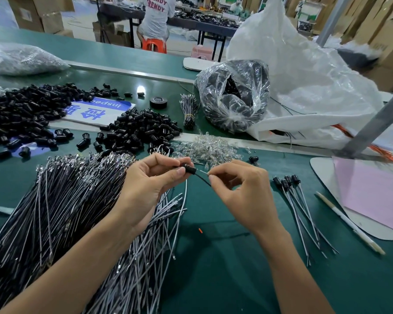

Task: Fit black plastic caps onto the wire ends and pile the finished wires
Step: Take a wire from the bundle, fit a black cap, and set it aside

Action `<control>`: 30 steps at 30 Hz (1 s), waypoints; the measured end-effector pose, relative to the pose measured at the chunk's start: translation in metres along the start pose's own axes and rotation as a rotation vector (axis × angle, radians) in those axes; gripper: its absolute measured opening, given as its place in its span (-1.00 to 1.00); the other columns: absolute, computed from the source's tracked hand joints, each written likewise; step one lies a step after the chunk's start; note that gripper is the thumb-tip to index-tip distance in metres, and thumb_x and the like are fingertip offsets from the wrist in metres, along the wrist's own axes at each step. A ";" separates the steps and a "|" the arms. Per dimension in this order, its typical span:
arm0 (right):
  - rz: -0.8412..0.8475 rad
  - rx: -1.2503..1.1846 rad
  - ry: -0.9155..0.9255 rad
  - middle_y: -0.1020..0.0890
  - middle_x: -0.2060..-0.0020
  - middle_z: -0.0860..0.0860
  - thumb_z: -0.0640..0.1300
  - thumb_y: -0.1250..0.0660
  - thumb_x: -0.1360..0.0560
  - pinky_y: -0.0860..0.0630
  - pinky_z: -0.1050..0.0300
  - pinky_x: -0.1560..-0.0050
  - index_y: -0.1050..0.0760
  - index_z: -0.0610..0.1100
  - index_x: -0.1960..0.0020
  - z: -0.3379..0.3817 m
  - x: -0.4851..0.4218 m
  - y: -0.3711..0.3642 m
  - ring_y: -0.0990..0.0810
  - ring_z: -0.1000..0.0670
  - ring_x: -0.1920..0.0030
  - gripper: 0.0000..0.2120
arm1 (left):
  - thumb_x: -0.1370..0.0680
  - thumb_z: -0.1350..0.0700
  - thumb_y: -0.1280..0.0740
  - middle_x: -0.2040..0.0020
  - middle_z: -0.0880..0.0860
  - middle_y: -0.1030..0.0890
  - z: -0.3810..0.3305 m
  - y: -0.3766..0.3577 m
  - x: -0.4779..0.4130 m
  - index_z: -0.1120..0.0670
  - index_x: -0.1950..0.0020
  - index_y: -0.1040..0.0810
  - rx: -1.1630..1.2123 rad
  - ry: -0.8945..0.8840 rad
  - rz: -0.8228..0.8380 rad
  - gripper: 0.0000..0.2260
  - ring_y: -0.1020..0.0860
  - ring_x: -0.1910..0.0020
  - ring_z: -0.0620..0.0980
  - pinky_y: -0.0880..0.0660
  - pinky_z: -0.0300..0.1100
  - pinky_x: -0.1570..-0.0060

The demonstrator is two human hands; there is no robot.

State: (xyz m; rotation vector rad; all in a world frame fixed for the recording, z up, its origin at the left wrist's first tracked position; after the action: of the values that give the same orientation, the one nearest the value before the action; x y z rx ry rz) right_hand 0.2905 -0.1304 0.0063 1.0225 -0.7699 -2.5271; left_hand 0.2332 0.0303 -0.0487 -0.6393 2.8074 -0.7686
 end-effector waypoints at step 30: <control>0.036 -0.185 -0.066 -0.64 0.34 0.14 -0.28 -0.50 -0.41 -0.54 0.30 0.21 -0.67 -0.06 -0.03 -0.002 0.007 -0.016 -0.62 0.11 0.32 -0.76 | -0.28 0.25 -0.45 0.03 0.15 -0.70 0.002 -0.014 0.011 0.18 0.06 -0.66 -0.090 0.031 0.079 -0.75 -0.67 0.05 0.00 -0.59 -0.26 0.03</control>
State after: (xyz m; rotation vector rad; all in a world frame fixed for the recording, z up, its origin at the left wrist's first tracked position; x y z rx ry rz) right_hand 0.2863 -0.1212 -0.0080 0.8607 -0.5535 -2.5565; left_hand 0.2285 0.0136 -0.0440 -0.5312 2.8902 -0.6468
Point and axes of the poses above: each hand's wrist, its own x-axis away from the middle knuckle, its own y-axis out of the back of the hand, z = x × y, the point moved 8 cm from there along -x, towards the middle knuckle
